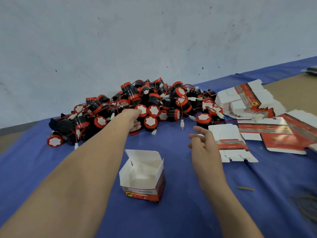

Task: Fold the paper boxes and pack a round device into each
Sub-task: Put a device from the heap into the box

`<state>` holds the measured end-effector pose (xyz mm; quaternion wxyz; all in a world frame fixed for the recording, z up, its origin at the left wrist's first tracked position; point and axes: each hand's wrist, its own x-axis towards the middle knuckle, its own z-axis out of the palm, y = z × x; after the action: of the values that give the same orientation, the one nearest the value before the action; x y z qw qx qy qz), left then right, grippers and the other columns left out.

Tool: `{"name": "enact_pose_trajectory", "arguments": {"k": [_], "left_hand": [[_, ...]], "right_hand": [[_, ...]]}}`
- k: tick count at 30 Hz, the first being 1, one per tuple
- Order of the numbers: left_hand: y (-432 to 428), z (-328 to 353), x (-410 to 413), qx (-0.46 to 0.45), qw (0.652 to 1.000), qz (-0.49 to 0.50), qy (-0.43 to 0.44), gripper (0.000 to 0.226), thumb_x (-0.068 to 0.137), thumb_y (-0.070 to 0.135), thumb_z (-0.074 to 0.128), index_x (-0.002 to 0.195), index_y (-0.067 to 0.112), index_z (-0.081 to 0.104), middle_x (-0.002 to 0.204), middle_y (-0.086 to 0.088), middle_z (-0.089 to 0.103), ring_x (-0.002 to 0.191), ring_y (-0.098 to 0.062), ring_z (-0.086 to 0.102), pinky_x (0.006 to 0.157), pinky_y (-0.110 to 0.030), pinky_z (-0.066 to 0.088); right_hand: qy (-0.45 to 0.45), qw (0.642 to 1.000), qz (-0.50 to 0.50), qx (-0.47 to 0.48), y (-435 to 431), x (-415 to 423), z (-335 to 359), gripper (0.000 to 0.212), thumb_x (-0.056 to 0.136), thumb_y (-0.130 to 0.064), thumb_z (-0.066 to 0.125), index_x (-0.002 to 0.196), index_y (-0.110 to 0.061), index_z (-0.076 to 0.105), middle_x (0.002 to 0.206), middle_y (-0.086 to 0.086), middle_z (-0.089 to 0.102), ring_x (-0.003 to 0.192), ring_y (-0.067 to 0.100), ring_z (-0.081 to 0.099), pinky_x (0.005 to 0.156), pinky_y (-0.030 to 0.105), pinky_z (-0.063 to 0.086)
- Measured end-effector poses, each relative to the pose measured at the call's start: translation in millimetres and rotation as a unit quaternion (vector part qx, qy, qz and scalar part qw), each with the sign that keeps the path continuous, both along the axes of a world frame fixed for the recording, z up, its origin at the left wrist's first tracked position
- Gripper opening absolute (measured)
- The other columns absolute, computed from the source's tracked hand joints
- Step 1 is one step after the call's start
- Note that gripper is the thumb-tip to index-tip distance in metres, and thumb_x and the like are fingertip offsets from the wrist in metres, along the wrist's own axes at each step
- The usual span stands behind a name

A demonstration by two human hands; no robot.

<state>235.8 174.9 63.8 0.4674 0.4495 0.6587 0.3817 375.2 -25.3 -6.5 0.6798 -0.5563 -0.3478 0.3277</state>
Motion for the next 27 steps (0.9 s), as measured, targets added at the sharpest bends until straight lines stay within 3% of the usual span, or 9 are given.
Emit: {"name": "enact_pose_trajectory", "arguments": {"k": [5,9,11,13,16,19,23,25,27], "left_hand": [[-20,39,-13,0.170,0.983,0.043,-0.048,0.021,0.096,0.032,0.059,0.102,0.013,0.051,0.077,-0.004,0.050,0.070,-0.020,0.051,0.062,-0.028,0.053],[-79,69,-27,0.358,0.930,0.036,0.072,0.038,0.088,0.046,0.063,0.111,0.018,0.051,0.107,-0.003,0.062,0.090,-0.021,0.066,0.071,-0.024,0.052],[-123,74,-34,0.412,0.910,0.040,0.030,0.040,0.083,0.051,0.064,0.110,0.027,0.046,0.097,0.006,0.062,0.087,-0.015,0.069,0.061,-0.014,0.049],[-161,72,-36,0.415,0.907,0.042,-0.065,0.046,0.077,0.051,0.067,0.111,0.026,0.049,0.096,0.007,0.066,0.089,-0.012,0.071,0.070,-0.014,0.053],[-205,42,-28,0.311,0.939,-0.038,-0.141,0.058,0.075,0.045,0.071,0.121,0.014,0.058,0.106,-0.004,0.073,0.096,-0.013,0.071,0.087,-0.034,0.058],[-242,8,-25,0.188,0.960,-0.128,-0.161,0.048,0.083,0.044,0.074,0.120,0.018,0.059,0.109,0.002,0.074,0.098,-0.012,0.072,0.089,-0.039,0.058],[-256,5,-58,0.296,0.947,-0.118,0.043,0.027,0.090,0.054,0.059,0.111,0.037,0.060,0.095,0.025,0.070,0.086,0.004,0.067,0.069,-0.014,0.053],[-259,18,-79,0.424,0.892,-0.075,0.139,0.011,0.097,0.048,0.053,0.106,0.043,0.055,0.100,0.027,0.063,0.095,0.003,0.061,0.070,-0.007,0.046],[-260,25,-91,0.506,0.826,-0.091,0.231,0.018,0.103,0.040,0.046,0.118,0.047,0.052,0.119,0.028,0.054,0.117,0.001,0.051,0.089,-0.004,0.038]], "right_hand": [[-0.003,1.000,-0.010,0.013,-4,3,8,0.030,0.101,-0.018,0.040,0.114,-0.042,0.054,0.103,-0.021,0.062,0.058,0.003,0.057,0.042,0.010,0.040],[-0.004,0.999,0.015,0.032,-9,-10,19,0.030,0.102,-0.019,0.042,0.115,-0.042,0.057,0.102,-0.023,0.063,0.061,0.003,0.054,0.047,0.012,0.044],[-0.005,0.998,0.041,0.049,-13,-19,26,0.028,0.103,-0.020,0.044,0.112,-0.041,0.060,0.105,-0.021,0.064,0.074,0.001,0.060,0.056,0.012,0.049],[-0.009,0.994,0.077,0.076,-18,-29,36,0.024,0.105,-0.028,0.045,0.111,-0.044,0.061,0.111,-0.017,0.066,0.088,0.000,0.066,0.070,0.017,0.051],[0.009,0.979,0.154,0.134,-28,-49,50,0.029,0.097,-0.055,0.044,0.123,-0.049,0.057,0.118,-0.023,0.067,0.106,0.001,0.067,0.088,0.025,0.053],[0.013,0.971,0.170,0.170,-37,-66,57,0.031,0.100,-0.045,0.049,0.128,-0.035,0.060,0.113,-0.019,0.070,0.106,-0.002,0.066,0.083,0.018,0.054],[-0.059,0.971,0.163,0.166,-51,-67,57,0.024,0.101,-0.032,0.057,0.124,-0.036,0.060,0.113,-0.017,0.067,0.104,-0.002,0.064,0.082,0.014,0.051],[-0.175,0.959,0.147,0.165,-57,-63,60,0.027,0.099,-0.035,0.060,0.123,-0.045,0.057,0.122,-0.024,0.058,0.111,-0.006,0.057,0.086,0.007,0.044],[-0.294,0.930,0.130,0.177,-62,-61,68,0.032,0.096,-0.031,0.063,0.118,-0.052,0.053,0.123,-0.032,0.049,0.115,-0.012,0.050,0.089,0.001,0.037]]}}
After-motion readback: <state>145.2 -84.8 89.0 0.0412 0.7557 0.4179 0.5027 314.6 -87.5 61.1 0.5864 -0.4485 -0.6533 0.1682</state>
